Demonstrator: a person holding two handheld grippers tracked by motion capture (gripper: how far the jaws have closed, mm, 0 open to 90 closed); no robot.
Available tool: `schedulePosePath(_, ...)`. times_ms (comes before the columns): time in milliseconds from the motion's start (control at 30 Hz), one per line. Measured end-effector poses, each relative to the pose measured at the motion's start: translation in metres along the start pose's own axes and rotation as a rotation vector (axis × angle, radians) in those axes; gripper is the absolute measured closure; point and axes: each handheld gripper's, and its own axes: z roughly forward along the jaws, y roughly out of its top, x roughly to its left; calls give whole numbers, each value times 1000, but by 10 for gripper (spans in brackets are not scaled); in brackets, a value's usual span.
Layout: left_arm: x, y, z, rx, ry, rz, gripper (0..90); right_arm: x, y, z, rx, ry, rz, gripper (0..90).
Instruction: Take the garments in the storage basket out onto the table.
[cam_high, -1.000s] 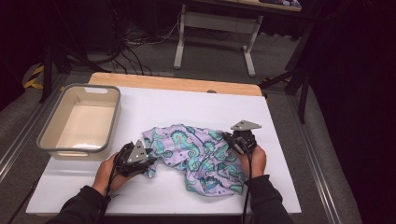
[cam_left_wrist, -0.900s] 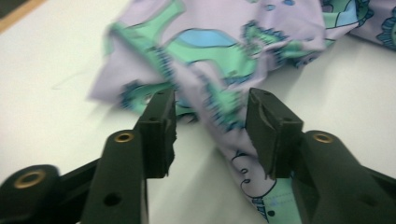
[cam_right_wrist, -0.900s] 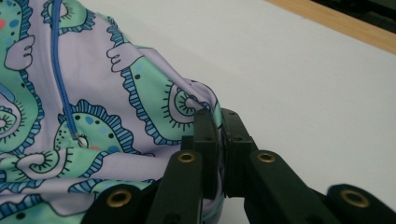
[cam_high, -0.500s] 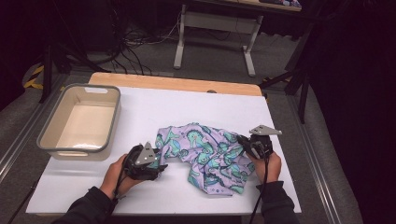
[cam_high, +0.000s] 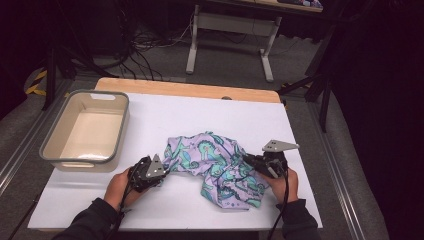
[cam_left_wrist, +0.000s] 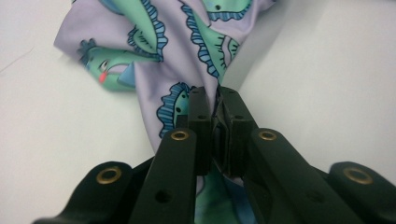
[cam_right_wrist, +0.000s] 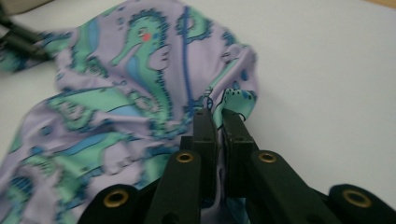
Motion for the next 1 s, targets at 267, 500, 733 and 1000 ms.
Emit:
schedulePosePath(267,10,-32,-22,-20,15,-92,851,55,-2,13,64,151,-183,863)
schedulePosePath(500,11,-53,-38,-31,19,-137,852,76,-4,24,99,194,-226,841)
schedulePosePath(733,9,-68,-52,-29,24,-158,853,81,1,19,26,147,-226,633)
schedulePosePath(1000,11,-69,-51,-36,12,-170,851,52,26,-1,-112,9,-160,571)
